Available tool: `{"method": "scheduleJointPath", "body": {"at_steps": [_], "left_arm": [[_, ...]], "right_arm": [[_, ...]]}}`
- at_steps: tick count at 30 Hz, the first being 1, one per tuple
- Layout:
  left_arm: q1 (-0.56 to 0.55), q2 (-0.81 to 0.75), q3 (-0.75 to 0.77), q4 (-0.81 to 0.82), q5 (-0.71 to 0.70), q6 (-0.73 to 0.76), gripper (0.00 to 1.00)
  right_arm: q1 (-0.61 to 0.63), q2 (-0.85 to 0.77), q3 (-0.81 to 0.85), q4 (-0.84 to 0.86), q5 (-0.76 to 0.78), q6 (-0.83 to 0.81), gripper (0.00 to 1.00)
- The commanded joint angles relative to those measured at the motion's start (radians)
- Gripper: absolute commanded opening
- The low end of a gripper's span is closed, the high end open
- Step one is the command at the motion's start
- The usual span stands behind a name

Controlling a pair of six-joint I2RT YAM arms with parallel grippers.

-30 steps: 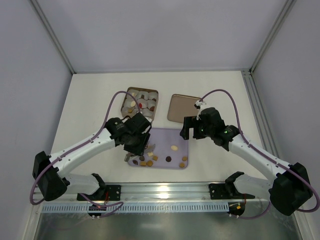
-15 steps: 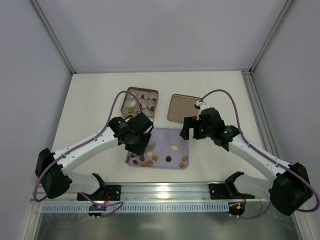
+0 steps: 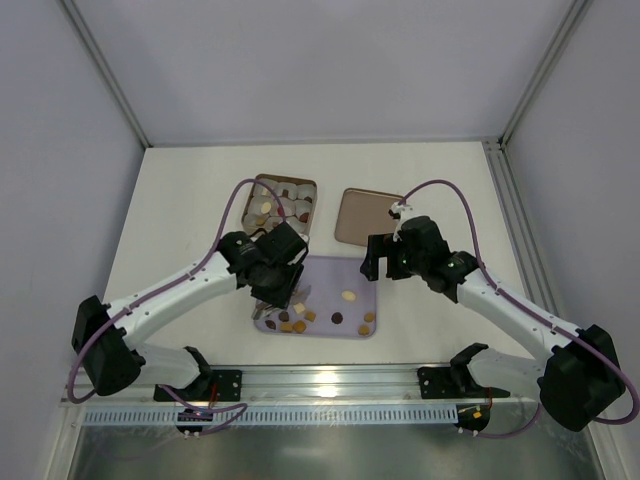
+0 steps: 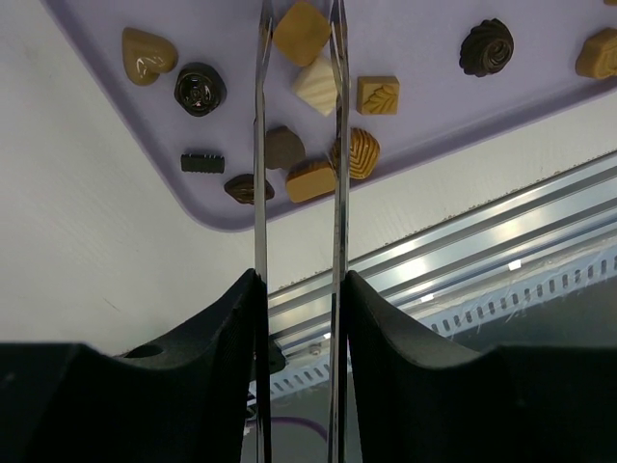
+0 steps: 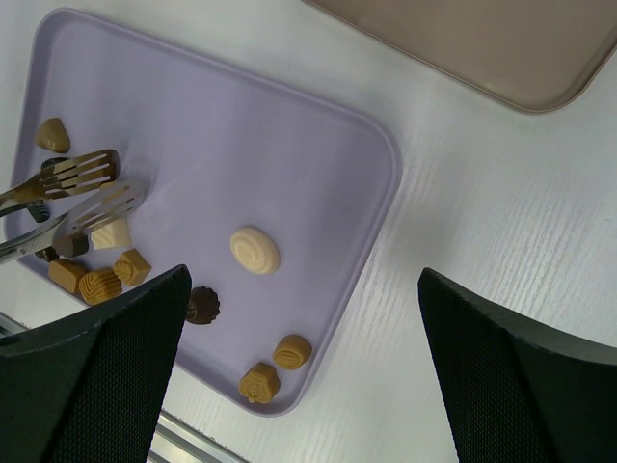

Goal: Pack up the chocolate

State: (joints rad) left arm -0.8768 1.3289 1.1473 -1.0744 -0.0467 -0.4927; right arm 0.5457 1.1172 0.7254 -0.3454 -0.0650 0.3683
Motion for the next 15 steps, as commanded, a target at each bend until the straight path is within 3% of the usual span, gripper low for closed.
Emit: {"method": "scheduleJointPath", "body": {"at_steps": [1,15], "left_arm": [[-0.004,-0.002,0.049,-0.027,-0.024,0.035,0.4],[-0.005,0.032,0.086,-0.091,-0.021,0.121,0.41]], "right_arm": [[-0.001,-0.003,0.009,0.026,0.011,-0.005,1.0],[-0.001,-0.008,0.006,0.022,0.017,-0.003,1.0]]}}
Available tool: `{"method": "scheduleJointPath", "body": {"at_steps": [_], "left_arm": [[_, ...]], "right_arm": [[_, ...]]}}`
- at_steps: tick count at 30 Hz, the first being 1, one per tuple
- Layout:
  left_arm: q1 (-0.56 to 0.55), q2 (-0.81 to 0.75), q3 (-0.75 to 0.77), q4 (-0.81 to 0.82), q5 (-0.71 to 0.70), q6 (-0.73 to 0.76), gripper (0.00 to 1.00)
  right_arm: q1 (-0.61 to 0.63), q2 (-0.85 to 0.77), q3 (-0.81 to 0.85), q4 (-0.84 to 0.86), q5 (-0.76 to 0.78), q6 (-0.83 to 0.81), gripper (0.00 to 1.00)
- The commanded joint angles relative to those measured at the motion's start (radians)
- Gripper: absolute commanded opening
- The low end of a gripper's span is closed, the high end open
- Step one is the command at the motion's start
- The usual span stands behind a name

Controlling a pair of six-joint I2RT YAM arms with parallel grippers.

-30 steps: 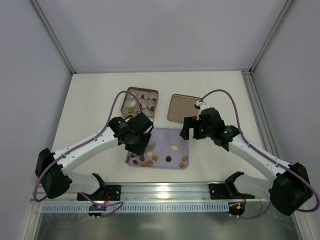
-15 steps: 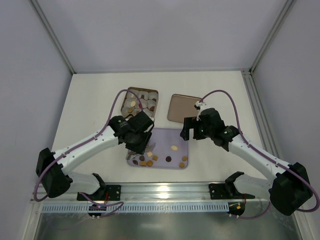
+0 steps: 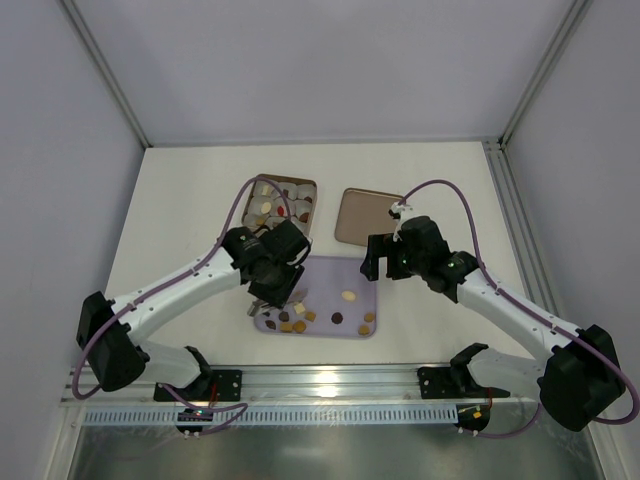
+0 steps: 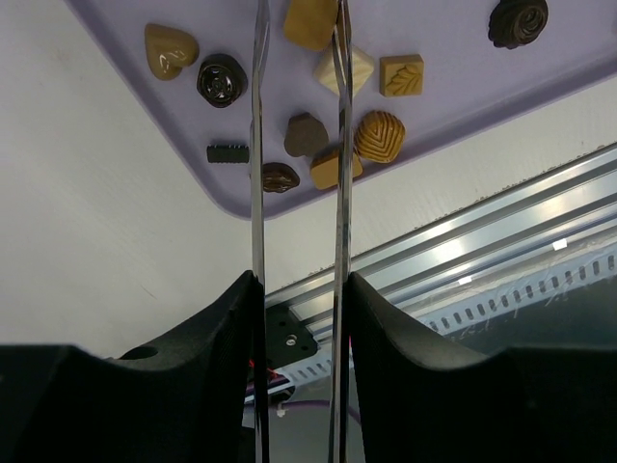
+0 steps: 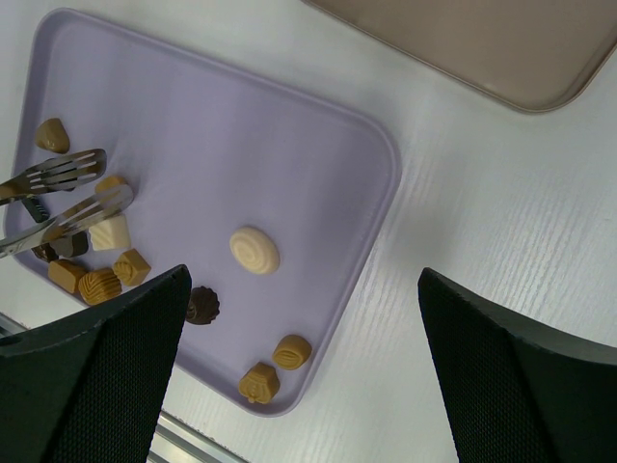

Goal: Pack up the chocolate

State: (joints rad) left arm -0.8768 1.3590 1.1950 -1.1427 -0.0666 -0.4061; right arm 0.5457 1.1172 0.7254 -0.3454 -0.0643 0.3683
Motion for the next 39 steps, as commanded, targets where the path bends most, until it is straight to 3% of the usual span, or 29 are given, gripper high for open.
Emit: {"method": "scheduleJointPath", "body": {"at_steps": [1,15,22,39], "left_arm": [[-0.004,0.003,0.035,-0.022,0.002,0.036,0.41],[-0.005,0.014,0.041,-0.026,0.004,0.05,0.34],[-0.002,0.011,0.075,-0.025,-0.064,0.039,0.3],[0.042,0.049,0.216,-0.028,-0.098,0.047,0.3]], "right_arm": [[-0.001,-0.007,0.006,0.023,0.017,-0.003,1.0],[-0.001,-0.003,0.0,0.029,0.015,-0.003,1.0],[-0.001,-0.002,0.0,0.029,0.015,-0.003,1.0],[-0.003,0.004,0.012,0.025,0.014,-0.02,1.0]]}}
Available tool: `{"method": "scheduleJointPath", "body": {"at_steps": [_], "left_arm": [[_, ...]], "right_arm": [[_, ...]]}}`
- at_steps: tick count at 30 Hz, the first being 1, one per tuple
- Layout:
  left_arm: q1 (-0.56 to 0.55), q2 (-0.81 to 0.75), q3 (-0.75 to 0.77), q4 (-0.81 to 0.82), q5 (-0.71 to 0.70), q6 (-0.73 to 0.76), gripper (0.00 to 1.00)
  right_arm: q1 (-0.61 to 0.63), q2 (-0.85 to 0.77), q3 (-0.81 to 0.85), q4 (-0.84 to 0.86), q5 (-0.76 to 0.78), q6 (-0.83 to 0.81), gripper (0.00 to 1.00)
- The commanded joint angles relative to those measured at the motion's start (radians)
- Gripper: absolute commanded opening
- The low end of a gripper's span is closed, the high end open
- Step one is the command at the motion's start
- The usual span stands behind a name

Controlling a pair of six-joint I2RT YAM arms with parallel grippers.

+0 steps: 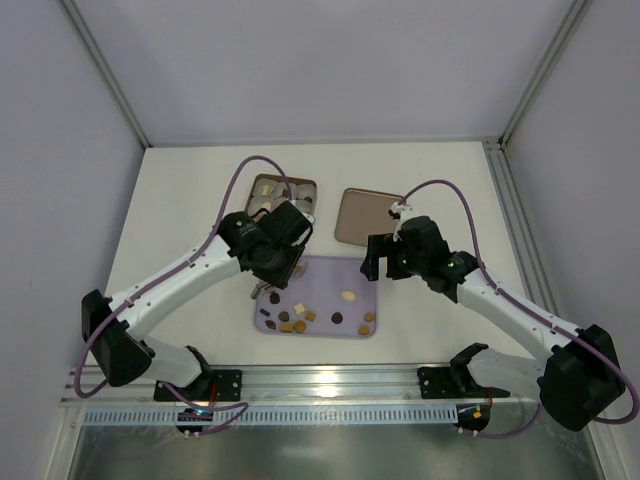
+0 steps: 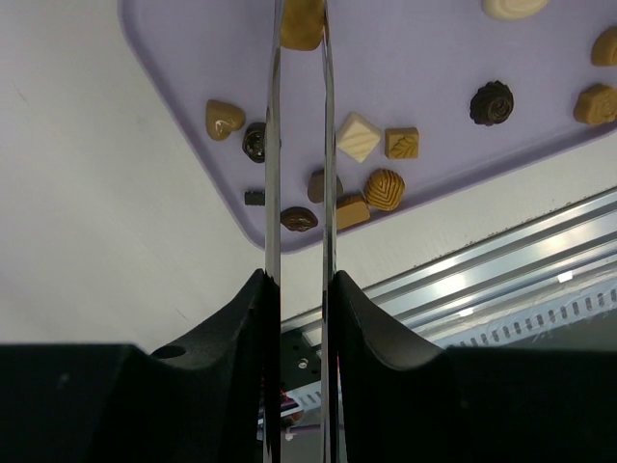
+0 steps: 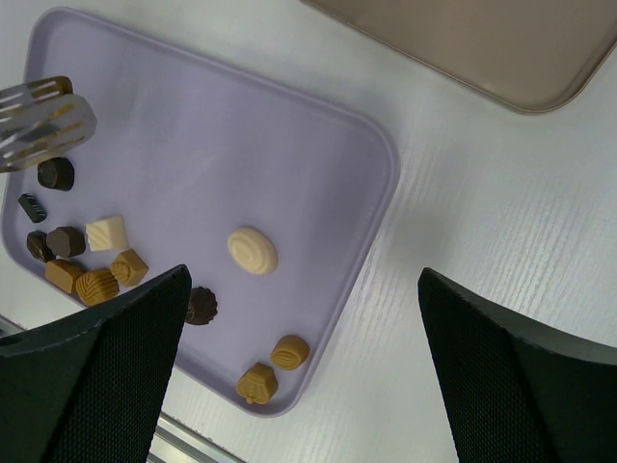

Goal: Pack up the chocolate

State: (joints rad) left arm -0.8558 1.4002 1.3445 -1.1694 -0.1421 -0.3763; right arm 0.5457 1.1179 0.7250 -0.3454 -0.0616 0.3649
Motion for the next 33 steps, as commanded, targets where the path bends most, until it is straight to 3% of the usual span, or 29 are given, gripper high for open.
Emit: {"method": "scheduleJointPath", "body": {"at_steps": [1,19,33], "left_arm": [[0.027,0.013,0.077,-0.004,-0.022,0.022,0.3],[0.256,0.261,0.471,-0.013,-0.005,0.099,0.3],[0.287,0.404,0.483,0.02,0.03,0.128,0.3]], "right_arm": [[-0.001,0.008,0.019,0.023,0.013,-0.02,1.0],[-0.003,0.083,0.074,0.037,-0.044,-0.041,1.0],[-0.004,0.111,0.076,0.046,-0.043,-0.044,1.0]]}}
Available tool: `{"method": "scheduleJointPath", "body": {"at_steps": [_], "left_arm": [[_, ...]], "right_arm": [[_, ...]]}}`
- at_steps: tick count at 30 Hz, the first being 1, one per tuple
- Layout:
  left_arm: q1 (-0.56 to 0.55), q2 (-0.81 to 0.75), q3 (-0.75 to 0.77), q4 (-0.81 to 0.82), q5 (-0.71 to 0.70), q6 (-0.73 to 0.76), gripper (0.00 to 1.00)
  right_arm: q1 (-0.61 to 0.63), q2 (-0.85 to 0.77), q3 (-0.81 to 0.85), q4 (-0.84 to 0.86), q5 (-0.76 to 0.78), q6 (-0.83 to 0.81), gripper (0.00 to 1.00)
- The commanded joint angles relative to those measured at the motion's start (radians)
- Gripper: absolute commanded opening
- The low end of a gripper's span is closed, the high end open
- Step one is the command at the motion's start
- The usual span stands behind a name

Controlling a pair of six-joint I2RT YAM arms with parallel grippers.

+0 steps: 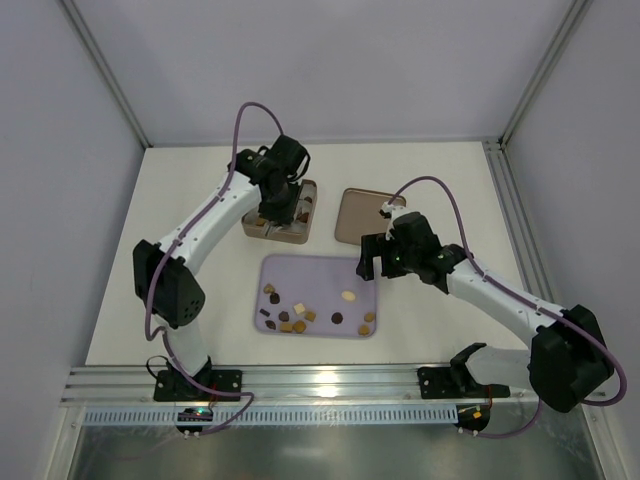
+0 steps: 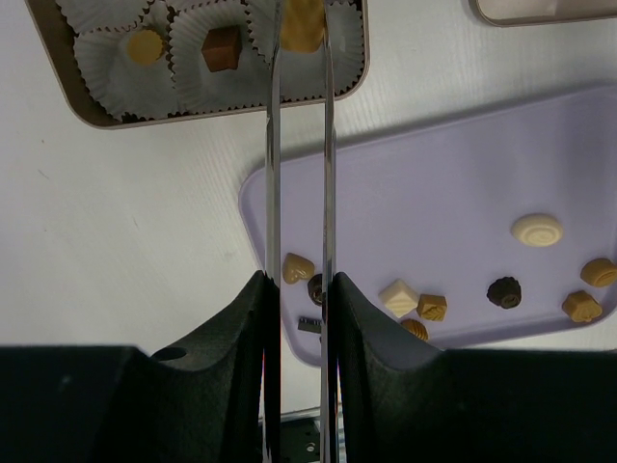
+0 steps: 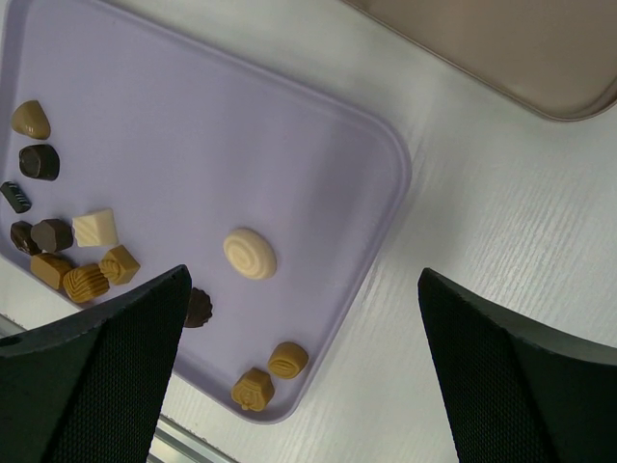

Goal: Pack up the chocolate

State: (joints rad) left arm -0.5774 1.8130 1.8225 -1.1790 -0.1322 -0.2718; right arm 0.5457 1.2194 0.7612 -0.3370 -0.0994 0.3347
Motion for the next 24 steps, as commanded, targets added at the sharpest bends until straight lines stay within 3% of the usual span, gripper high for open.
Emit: {"method": "scheduleJointPath", "body": {"at_steps": [1,24], "left_arm": [[0.008,-0.006,0.003,0.032,0.025,0.023,0.3],[0.008,0.003,-0.077,0.065,0.065,0.023,0.34]], "right_arm": [[-0.004,0.011,0.04,0.038,-0.006,-0.016,1.0],[-0.006,0.014,0.03,0.044,-0.005,-0.017,1.0]]}}
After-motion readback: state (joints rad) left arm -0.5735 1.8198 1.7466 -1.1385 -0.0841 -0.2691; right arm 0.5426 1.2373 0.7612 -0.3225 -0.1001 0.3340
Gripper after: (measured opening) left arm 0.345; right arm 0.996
